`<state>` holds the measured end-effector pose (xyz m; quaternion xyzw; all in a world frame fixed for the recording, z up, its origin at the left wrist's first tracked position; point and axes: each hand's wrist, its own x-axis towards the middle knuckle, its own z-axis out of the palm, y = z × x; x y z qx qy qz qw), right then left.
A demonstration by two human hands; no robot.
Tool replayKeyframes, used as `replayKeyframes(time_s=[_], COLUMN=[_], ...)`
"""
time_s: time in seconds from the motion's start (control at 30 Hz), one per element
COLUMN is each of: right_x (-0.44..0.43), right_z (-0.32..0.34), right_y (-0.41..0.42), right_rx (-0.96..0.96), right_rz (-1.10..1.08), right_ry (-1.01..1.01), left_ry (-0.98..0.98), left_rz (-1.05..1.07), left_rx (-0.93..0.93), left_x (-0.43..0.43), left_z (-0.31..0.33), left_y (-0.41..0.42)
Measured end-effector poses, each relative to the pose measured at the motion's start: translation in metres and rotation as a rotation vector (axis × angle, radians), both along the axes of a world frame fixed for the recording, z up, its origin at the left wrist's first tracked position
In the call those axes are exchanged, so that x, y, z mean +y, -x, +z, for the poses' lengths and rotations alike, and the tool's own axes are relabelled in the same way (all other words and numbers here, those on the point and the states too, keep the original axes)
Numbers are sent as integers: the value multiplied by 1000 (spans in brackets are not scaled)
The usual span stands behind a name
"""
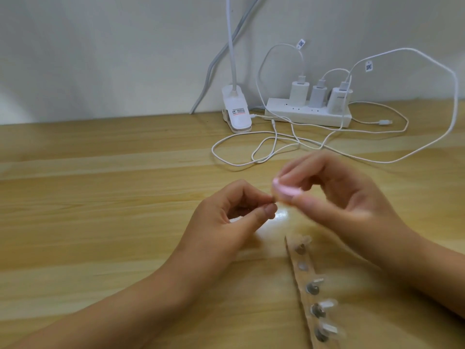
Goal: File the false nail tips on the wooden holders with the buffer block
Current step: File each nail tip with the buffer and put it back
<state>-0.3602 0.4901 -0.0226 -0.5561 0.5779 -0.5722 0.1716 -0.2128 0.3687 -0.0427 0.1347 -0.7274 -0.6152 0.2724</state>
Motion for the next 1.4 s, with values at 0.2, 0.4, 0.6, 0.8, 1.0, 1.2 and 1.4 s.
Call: replayKeyframes(time_s=[0.2, 0.4, 0.6, 0.8, 1.0, 1.2, 1.4], right_x=[-2, -4, -3, -2, -2, -2, -4], right_z=[0, 0, -5, -7, -5, -6, -6], right_y=[6, 13, 9, 7, 5, 10, 12], right_rx=[-71, -125, -20, 84, 47, -24, -104], right_rz=[-49, -97, -50, -45, 6, -60, -111], right_ry=[-16, -91, -97, -2, -16, 51, 16], left_ry=[-17, 2, 37, 45, 60, 54, 33], left_rz=[0, 8, 1, -20, -18, -8, -13], left_rx=[13, 10, 3, 20, 26, 69, 86], left_x=[0, 0, -1, -1, -2, -3, -1], left_z=[-1, -1, -4, -4, -5, -7, -6], left_y=[0, 0, 0, 0, 0, 1, 0])
